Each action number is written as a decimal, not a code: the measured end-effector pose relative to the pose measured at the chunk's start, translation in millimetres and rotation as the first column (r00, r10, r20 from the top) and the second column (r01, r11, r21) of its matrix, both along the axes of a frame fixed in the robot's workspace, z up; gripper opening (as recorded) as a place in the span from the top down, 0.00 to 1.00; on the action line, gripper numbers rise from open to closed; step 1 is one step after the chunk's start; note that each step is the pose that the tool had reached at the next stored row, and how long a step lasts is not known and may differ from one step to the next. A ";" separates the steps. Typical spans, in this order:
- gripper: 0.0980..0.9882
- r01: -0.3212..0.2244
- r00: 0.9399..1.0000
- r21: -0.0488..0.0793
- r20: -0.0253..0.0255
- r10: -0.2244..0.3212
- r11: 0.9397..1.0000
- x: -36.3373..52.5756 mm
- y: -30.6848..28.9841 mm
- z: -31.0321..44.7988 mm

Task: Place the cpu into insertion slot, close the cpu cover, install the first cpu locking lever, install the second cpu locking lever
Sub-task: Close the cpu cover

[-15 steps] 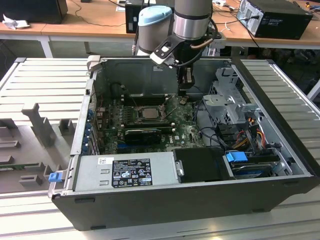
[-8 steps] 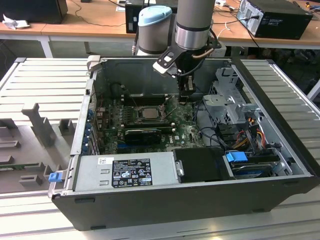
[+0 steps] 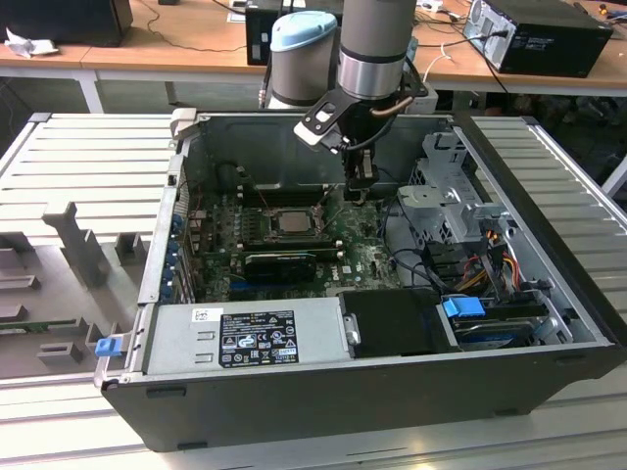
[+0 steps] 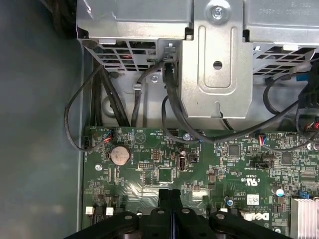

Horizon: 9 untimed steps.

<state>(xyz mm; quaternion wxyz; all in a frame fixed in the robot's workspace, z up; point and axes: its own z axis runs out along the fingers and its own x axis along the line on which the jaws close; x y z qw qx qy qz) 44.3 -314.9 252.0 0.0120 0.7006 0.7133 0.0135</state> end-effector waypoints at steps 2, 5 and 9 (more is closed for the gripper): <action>0.99 0.000 1.000 0.000 0.000 0.000 1.000 -1.2 0.0 -0.1; 0.99 0.000 1.000 0.000 0.000 0.000 1.000 -3.2 0.0 -0.1; 0.99 0.000 1.000 0.000 0.000 0.000 1.000 -5.7 0.0 -0.1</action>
